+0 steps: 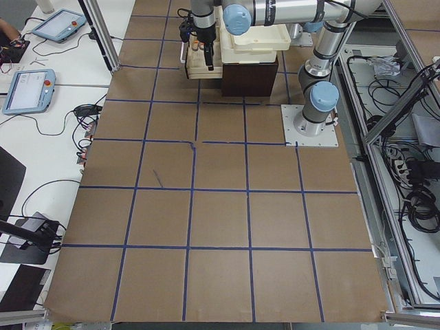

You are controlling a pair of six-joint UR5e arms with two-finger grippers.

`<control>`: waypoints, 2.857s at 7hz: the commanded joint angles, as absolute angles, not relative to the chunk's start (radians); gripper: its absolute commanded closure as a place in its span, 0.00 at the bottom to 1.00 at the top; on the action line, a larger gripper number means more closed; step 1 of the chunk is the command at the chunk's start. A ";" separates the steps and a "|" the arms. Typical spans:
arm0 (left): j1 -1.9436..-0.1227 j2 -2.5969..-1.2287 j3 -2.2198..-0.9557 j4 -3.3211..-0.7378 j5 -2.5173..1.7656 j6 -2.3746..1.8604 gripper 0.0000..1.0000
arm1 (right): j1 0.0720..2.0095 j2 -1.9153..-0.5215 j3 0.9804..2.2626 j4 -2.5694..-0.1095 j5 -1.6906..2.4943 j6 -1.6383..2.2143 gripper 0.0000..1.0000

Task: Put scissors in drawer and close it
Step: 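Lower the scissors into the drawer with the right gripper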

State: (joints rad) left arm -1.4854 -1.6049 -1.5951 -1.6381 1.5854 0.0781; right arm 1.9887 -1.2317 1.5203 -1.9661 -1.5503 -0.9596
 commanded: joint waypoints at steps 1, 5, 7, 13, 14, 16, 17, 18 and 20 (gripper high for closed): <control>-1.485 -1.605 -1.595 -1.638 1.586 0.083 0.00 | 2.000 -1.203 1.517 -1.973 -1.552 -0.954 1.00; -1.489 -1.605 -1.595 -1.638 1.585 0.080 0.00 | 2.000 -1.178 1.526 -1.970 -1.552 -0.960 1.00; -1.483 -1.605 -1.595 -1.638 1.580 0.069 0.00 | 2.005 -1.163 1.525 -1.974 -1.551 -0.963 1.00; -1.482 -1.605 -1.600 -1.641 1.588 0.087 0.00 | 2.014 -1.138 1.523 -1.982 -1.586 -1.023 1.00; -1.482 -1.605 -1.601 -1.641 1.586 0.087 0.00 | 2.014 -1.137 1.523 -1.982 -1.585 -1.023 1.00; -1.483 -1.605 -1.605 -1.640 1.582 0.086 0.00 | 2.014 -1.138 1.523 -1.977 -1.578 -1.019 0.93; -1.483 -1.605 -1.605 -1.640 1.582 0.087 0.00 | 2.014 -1.138 1.526 -1.974 -1.578 -1.017 0.88; -1.485 -1.605 -1.605 -1.640 1.582 0.086 0.00 | 2.014 -1.135 1.526 -1.974 -1.580 -1.019 0.82; -1.483 -1.605 -1.605 -1.640 1.582 0.087 0.00 | 2.014 -1.137 1.529 -1.974 -1.577 -1.017 0.66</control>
State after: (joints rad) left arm -1.4839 -1.6045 -1.6045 -1.6398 1.5815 0.0864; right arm 2.0141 -1.1367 1.5270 -1.9744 -1.5778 -1.0189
